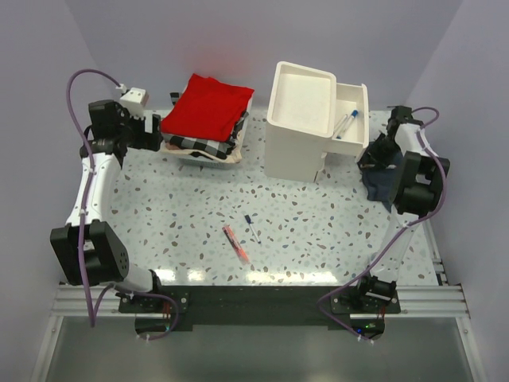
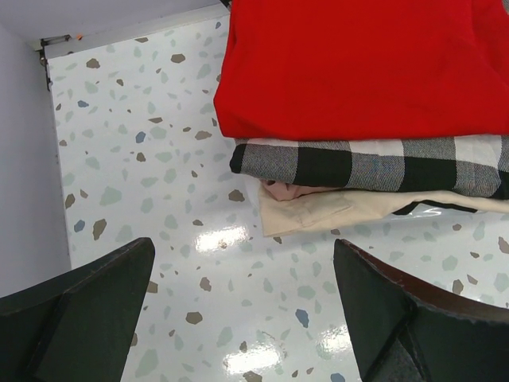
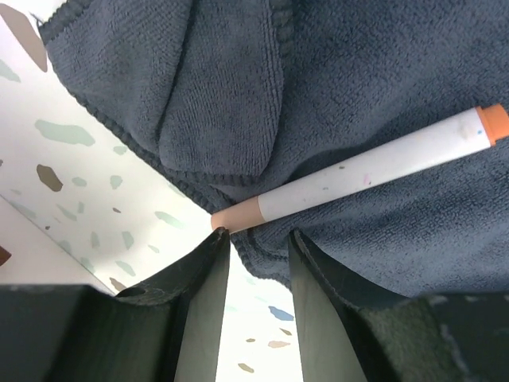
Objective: Sort the stationery into containers
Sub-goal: Pick up the pen from the corner of the board.
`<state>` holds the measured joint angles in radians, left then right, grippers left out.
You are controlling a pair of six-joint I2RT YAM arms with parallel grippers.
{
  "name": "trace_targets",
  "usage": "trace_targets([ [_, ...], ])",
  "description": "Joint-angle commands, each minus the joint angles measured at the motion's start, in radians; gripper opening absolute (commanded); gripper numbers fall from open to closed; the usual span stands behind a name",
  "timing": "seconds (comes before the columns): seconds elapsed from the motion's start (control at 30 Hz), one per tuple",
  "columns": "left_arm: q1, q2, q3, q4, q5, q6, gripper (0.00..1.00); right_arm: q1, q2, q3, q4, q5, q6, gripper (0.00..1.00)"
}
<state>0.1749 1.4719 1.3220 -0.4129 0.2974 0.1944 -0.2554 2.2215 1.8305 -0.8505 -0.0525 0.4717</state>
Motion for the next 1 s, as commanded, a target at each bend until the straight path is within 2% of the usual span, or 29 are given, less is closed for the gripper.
trace_targets([
  [0.0,-0.017,0.019,0.042,0.019,-0.009,0.017,1.0,0.005,-0.091,0.029,-0.008,-0.035,0.009,0.39],
  [0.3,-0.063,0.057,0.079,0.028,-0.018,0.028,1.0,0.005,-0.132,0.012,-0.025,0.034,-0.01,0.39],
  [0.63,-0.074,0.057,0.074,0.014,-0.043,0.051,1.0,0.007,-0.025,0.108,-0.002,0.034,-0.022,0.39],
  [0.97,-0.075,0.061,0.065,0.014,-0.06,0.069,1.0,0.011,-0.006,0.047,0.002,0.002,-0.012,0.38],
])
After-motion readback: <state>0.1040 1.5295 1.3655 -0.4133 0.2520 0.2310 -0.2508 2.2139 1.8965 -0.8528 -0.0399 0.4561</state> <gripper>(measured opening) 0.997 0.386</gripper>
